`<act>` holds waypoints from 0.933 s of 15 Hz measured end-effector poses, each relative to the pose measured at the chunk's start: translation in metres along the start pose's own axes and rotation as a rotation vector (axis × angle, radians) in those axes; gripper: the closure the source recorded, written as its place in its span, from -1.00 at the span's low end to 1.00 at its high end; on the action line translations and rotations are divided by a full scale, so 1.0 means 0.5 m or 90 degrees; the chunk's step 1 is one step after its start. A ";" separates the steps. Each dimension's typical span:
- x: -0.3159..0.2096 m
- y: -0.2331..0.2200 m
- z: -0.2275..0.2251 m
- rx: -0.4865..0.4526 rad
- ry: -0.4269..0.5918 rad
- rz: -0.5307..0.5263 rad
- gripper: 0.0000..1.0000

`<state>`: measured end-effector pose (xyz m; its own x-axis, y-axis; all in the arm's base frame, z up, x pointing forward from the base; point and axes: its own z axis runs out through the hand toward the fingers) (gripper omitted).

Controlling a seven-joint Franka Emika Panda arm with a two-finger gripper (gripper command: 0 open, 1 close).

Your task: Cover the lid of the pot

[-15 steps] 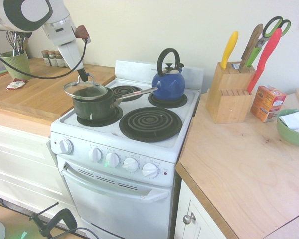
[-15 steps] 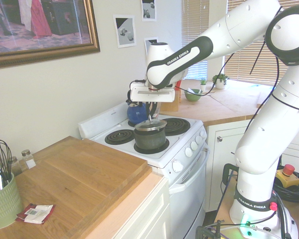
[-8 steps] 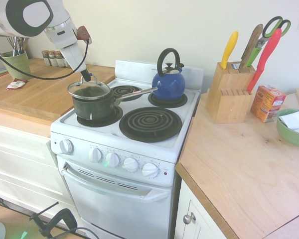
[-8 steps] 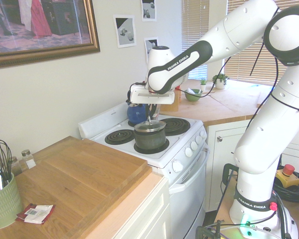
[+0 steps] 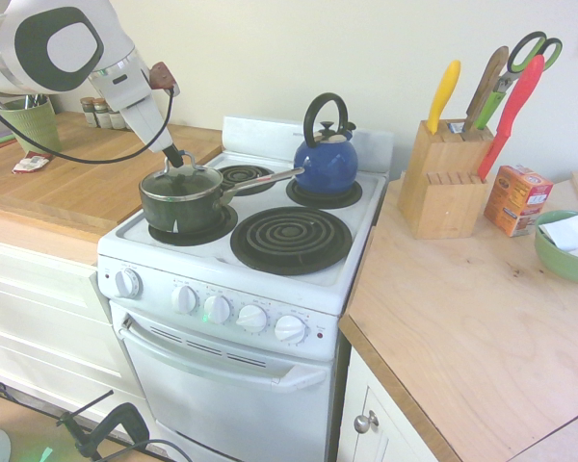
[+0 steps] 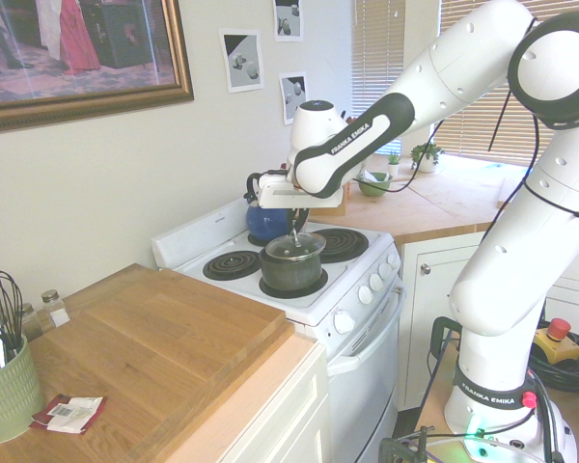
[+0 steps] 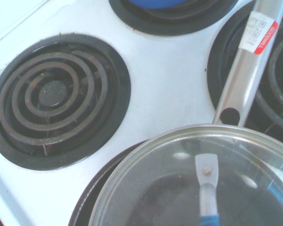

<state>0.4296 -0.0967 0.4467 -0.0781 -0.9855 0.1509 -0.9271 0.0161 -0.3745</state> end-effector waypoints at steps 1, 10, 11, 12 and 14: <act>-0.003 0.005 -0.004 0.003 0.000 -0.001 1.00; -0.059 -0.001 -0.022 0.026 0.001 -0.010 1.00; -0.055 -0.011 -0.014 0.026 0.001 -0.005 1.00; -0.049 -0.023 -0.008 0.029 0.002 0.000 1.00; -0.042 -0.037 -0.005 0.033 0.005 0.006 1.00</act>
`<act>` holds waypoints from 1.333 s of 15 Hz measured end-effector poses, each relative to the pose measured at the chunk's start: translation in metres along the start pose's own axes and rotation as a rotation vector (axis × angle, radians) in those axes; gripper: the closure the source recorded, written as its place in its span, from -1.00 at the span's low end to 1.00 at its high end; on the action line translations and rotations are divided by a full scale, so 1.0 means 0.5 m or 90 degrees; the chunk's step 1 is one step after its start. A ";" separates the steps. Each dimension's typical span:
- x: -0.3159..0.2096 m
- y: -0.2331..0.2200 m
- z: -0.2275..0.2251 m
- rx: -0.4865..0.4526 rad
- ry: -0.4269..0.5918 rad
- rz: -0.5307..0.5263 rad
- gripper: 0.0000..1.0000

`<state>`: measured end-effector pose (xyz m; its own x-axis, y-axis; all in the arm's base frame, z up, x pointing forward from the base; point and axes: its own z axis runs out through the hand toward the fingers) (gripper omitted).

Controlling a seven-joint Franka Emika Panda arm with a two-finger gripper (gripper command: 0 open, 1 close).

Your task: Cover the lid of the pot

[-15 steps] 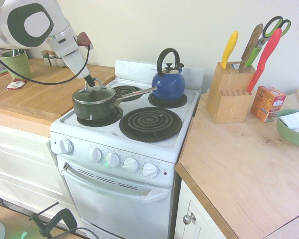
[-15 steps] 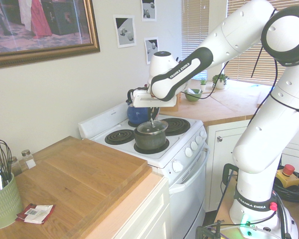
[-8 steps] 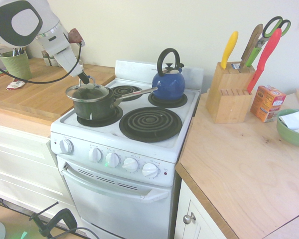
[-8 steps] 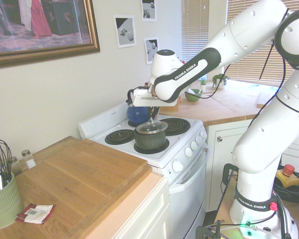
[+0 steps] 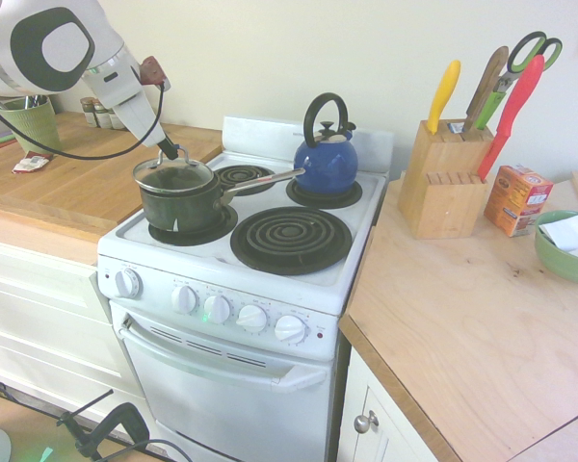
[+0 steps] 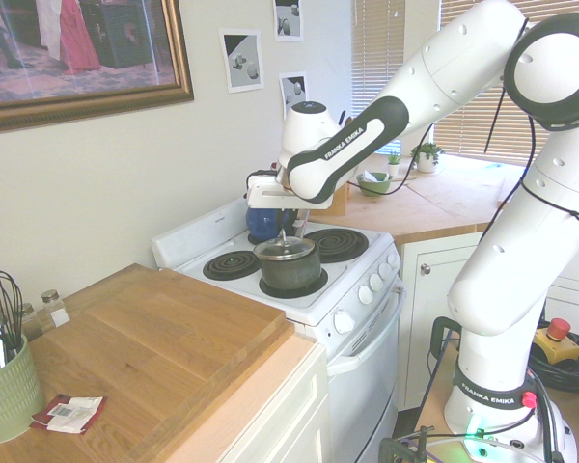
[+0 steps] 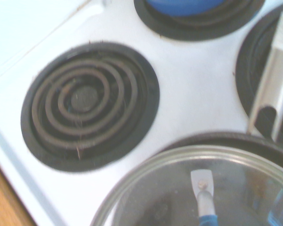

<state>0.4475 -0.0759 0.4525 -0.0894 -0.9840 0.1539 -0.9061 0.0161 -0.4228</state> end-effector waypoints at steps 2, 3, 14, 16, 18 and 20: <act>0.004 -0.002 -0.002 0.002 0.004 0.000 1.00; 0.006 0.000 -0.001 0.001 0.007 -0.003 1.00; -0.004 0.043 0.033 -0.003 0.020 -0.026 -1.00; -0.007 0.044 0.033 -0.009 0.020 -0.029 -1.00; -0.007 0.044 0.033 -0.009 0.020 -0.029 -1.00; -0.007 0.044 0.032 -0.009 0.020 -0.029 -1.00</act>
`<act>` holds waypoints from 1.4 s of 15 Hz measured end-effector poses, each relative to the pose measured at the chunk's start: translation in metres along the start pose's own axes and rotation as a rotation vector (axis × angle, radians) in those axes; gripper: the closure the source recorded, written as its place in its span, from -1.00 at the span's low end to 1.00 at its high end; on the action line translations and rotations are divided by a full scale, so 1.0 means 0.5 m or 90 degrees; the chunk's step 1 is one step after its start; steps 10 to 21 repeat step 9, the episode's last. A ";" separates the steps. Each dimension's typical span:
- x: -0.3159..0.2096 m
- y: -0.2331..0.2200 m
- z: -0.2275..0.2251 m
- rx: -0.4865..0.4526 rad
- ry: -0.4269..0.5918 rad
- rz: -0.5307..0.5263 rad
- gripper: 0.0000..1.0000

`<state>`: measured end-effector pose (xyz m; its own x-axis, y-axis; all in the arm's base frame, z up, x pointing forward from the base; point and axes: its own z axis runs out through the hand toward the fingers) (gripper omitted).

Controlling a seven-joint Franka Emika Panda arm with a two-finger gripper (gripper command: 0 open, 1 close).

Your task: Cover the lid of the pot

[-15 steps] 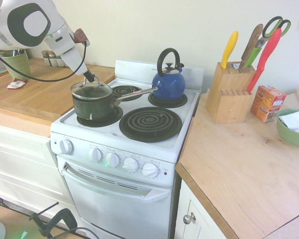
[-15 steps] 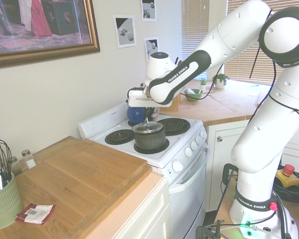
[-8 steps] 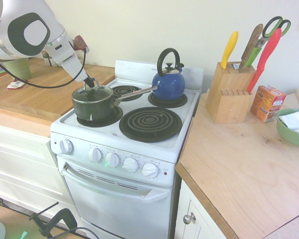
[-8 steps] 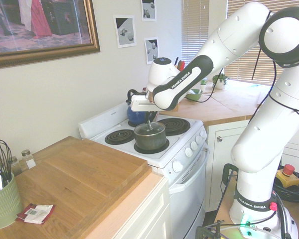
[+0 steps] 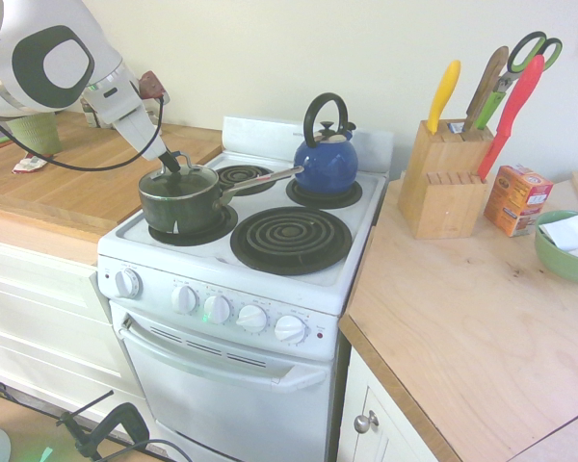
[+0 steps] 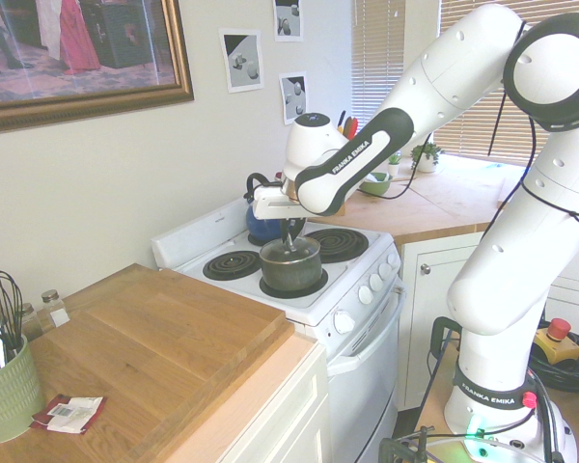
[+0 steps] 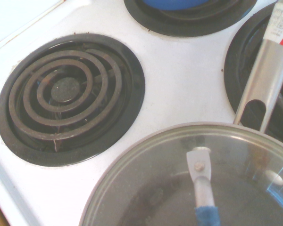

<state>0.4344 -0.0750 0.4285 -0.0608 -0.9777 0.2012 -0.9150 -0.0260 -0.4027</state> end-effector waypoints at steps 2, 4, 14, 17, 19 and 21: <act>0.002 0.000 -0.002 0.001 0.001 0.001 -1.00; 0.004 0.001 -0.009 -0.002 0.002 0.000 -1.00; -0.043 0.015 -0.158 -0.008 -0.026 -0.117 -1.00; -0.043 0.015 -0.158 -0.008 -0.026 -0.117 -1.00; -0.043 0.015 -0.158 -0.008 -0.026 -0.117 -1.00; -0.043 0.015 -0.158 -0.008 -0.026 -0.117 -1.00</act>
